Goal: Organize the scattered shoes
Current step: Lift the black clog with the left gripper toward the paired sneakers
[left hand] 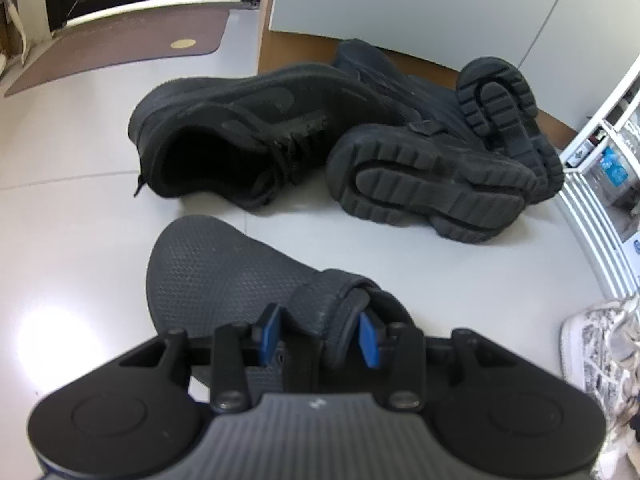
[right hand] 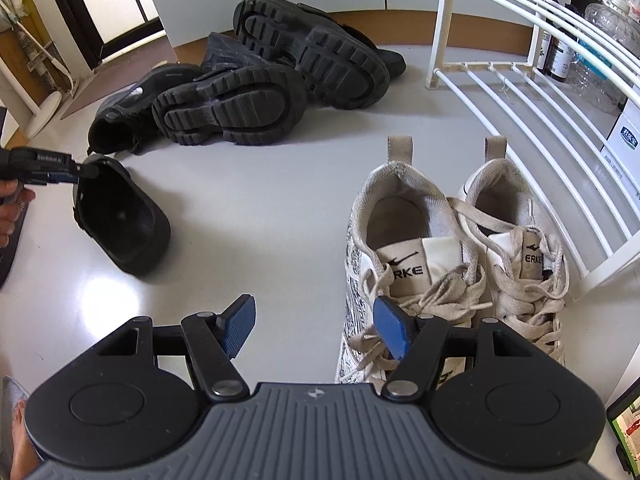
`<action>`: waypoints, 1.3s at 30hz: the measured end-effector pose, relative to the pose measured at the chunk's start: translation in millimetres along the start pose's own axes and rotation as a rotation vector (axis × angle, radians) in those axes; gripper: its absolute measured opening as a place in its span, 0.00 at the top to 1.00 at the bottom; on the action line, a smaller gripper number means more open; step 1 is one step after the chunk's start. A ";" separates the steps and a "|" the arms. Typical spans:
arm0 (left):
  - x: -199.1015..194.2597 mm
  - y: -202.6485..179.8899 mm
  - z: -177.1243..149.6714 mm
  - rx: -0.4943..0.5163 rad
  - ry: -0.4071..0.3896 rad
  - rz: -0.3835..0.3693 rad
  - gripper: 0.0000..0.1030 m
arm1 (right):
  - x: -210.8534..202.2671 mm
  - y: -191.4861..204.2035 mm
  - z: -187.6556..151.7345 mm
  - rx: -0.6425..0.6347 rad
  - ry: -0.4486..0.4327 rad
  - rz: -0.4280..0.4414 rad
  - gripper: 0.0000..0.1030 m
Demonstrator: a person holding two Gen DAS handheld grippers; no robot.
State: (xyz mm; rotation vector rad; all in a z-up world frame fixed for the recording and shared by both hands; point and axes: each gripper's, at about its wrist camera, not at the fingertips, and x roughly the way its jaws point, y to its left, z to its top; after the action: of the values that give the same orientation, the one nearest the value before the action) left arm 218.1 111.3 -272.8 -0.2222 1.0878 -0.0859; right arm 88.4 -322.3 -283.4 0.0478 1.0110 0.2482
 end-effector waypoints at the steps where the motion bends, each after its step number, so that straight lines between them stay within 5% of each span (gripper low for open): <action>1: -1.0 -1.8 -2.3 -0.003 0.006 -0.006 0.58 | 0.2 0.6 0.1 0.000 0.000 0.002 0.32; 27: -10.0 -63.2 -51.7 -0.099 0.120 -0.124 0.56 | 1.6 9.8 1.6 0.007 0.020 0.045 0.32; 39: -7.4 -94.4 -70.3 -0.069 0.154 -0.201 0.56 | 6.2 16.5 -1.2 -0.009 0.050 0.075 0.32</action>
State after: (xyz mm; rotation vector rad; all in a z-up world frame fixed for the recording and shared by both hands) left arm 156.2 11.0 -276.8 -0.3921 1.2202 -0.2484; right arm 87.5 -305.0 -286.6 0.0721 1.0594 0.3240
